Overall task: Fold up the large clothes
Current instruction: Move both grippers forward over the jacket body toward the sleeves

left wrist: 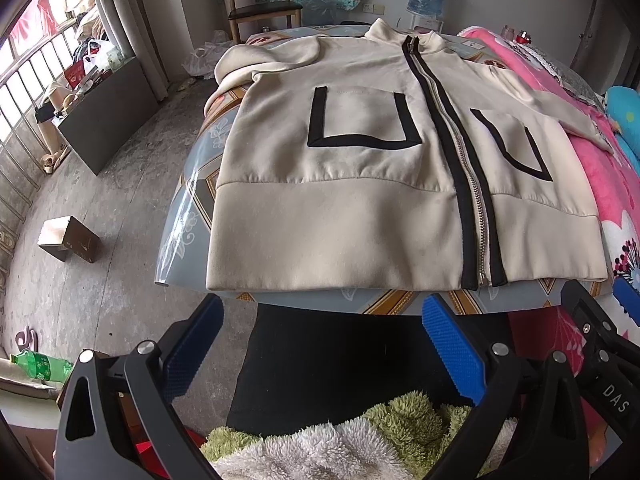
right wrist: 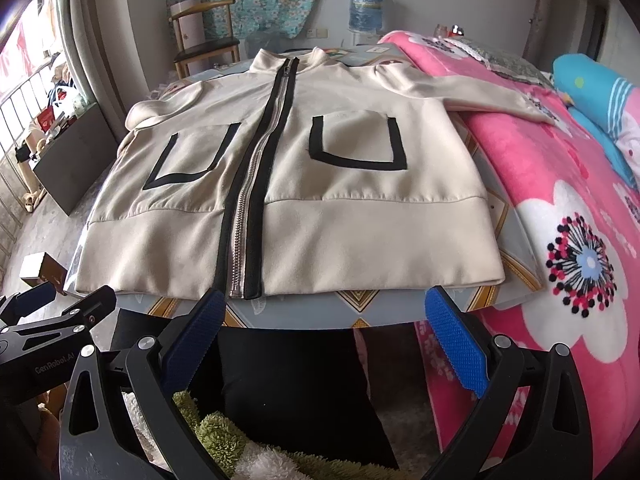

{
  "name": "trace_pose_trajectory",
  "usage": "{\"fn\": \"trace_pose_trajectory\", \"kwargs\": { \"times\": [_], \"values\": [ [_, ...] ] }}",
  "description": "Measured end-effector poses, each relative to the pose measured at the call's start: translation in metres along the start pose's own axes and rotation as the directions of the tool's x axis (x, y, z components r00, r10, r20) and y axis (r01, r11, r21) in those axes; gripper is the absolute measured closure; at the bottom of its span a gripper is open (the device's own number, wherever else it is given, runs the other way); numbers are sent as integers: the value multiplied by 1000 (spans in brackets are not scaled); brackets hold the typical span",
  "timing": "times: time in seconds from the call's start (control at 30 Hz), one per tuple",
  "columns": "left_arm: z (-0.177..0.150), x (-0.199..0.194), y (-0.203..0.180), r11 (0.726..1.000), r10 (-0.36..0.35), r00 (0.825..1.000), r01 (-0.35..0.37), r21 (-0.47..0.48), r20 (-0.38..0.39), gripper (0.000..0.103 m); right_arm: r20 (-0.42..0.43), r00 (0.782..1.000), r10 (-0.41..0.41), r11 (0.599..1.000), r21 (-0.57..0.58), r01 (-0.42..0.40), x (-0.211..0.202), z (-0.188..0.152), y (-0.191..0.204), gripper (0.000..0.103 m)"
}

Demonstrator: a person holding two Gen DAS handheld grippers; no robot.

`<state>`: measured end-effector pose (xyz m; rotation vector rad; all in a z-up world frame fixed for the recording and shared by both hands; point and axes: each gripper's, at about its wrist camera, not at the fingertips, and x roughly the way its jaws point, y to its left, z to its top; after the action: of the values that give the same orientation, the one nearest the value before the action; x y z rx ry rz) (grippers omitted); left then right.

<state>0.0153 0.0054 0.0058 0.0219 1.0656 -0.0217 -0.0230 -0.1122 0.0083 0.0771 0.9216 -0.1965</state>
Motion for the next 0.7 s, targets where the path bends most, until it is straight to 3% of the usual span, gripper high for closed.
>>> {"fn": "trace_pose_trajectory", "kwargs": {
  "times": [0.4, 0.5, 0.7],
  "values": [
    [30, -8, 6, 997, 16, 994, -24, 70, 110, 5, 86, 996, -19, 1000, 1, 19, -5, 25, -4, 7],
    [44, -11, 8, 997, 43, 986, -53, 61, 158, 5, 116, 993, -15, 1000, -4, 15, -6, 38, -8, 7],
    [70, -12, 12, 1000, 29, 972, -26, -16, 234, 5, 172, 985, -32, 999, -25, 37, -7, 59, -14, 7]
  ]
}}
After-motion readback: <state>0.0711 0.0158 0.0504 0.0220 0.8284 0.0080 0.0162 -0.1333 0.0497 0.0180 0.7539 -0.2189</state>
